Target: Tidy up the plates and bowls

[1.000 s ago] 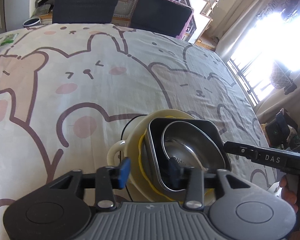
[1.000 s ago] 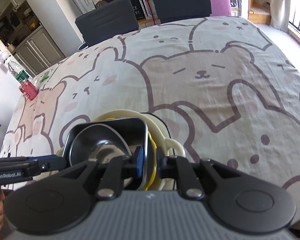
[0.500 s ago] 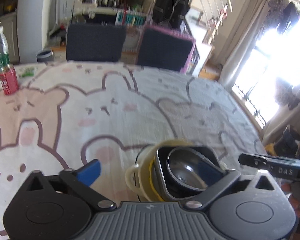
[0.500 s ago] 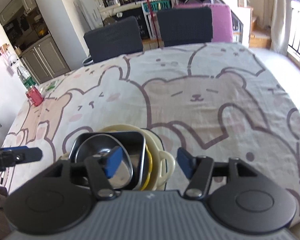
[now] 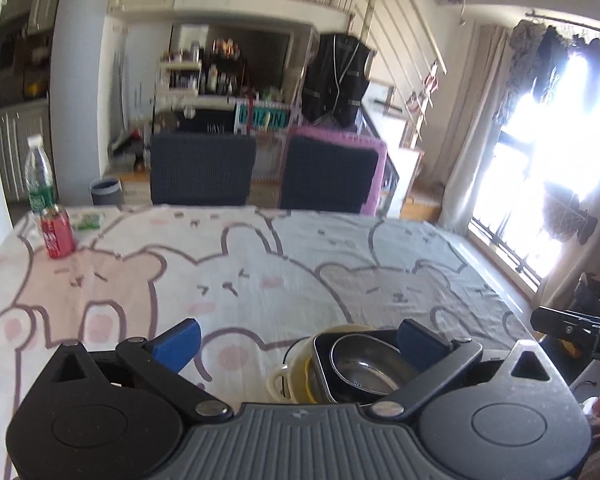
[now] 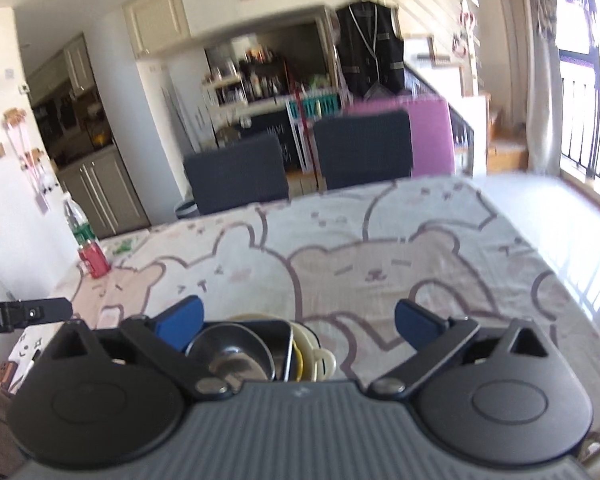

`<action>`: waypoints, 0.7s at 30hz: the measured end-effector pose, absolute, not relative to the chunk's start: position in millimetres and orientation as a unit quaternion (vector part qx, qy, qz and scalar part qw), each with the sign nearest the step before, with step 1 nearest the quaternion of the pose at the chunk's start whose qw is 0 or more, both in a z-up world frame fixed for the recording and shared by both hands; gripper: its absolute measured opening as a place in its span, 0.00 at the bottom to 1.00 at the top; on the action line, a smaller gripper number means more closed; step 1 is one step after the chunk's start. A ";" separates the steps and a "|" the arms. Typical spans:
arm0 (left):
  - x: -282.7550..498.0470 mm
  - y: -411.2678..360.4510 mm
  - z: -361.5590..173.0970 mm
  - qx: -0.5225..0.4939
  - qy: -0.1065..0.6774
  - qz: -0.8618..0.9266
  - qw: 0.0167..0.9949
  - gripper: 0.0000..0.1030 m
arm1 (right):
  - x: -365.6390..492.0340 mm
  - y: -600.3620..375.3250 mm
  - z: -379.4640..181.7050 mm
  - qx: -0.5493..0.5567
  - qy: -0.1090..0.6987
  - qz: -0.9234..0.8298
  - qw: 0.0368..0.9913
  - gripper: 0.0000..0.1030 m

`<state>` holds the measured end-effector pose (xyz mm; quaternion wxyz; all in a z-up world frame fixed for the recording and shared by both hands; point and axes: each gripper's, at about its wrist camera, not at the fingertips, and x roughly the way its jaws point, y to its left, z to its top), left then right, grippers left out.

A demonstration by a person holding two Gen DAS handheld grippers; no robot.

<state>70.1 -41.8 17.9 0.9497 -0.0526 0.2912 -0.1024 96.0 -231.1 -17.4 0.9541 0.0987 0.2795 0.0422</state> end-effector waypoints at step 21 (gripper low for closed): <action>-26.9 -47.0 -26.5 -0.014 0.224 -0.058 0.973 1.00 | 9.3 -207.6 -45.6 0.040 0.227 0.015 0.973 1.00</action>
